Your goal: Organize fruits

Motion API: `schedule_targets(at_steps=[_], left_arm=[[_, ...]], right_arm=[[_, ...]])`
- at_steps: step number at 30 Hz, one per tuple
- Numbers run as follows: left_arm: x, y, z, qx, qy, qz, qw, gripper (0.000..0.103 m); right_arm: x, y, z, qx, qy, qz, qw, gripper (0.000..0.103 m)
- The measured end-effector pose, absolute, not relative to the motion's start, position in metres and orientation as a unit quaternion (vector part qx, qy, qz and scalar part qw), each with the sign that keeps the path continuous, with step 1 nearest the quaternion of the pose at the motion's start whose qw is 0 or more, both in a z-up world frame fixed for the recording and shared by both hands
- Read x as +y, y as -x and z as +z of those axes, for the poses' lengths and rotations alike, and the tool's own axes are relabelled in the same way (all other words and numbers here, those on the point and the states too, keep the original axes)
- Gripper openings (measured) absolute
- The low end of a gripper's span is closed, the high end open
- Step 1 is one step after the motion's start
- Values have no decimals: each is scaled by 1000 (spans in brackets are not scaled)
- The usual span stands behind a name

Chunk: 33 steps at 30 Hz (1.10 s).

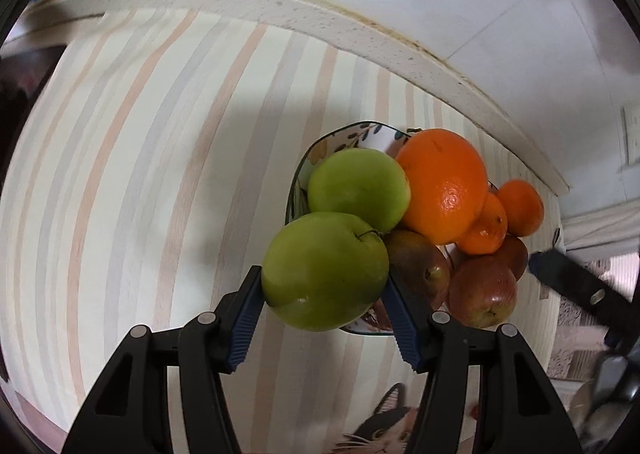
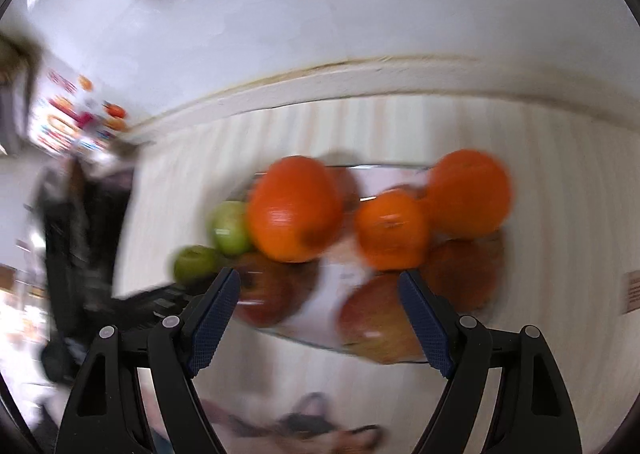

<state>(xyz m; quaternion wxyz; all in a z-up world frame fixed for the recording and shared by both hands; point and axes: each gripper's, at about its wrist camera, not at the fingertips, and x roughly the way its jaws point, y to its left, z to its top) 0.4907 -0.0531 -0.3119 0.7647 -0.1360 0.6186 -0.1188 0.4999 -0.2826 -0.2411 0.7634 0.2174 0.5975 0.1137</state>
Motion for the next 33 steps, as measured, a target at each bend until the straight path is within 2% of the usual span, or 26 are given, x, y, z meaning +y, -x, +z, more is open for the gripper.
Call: schedule_targets(at_steps=[3,6,15,21,28,33], left_arm=[[-49,-490,-313,611,144,-130,767,56],[-46,-489,-313,604,144,-139,771,56],[-46,-484,-312,587,145,-151,782,56],[-42,-479,-310,577,145,-161,788,56],[-35,-471,-300,568,151,-164,792,56],[-40,-460,-271,553,124,-163,807,55]], right_arm=[[-275,-516,-256,611,-322,173,703,84],[-254,-531,-268,635,-337,208,663,80],[-192,-563,-284,710,-238,216,627,68],[-162,-569,-293,740,-164,194,623,55],[-157,-566,-281,718,-154,190,652,53],[-172,-558,-256,694,-173,208,667,53]])
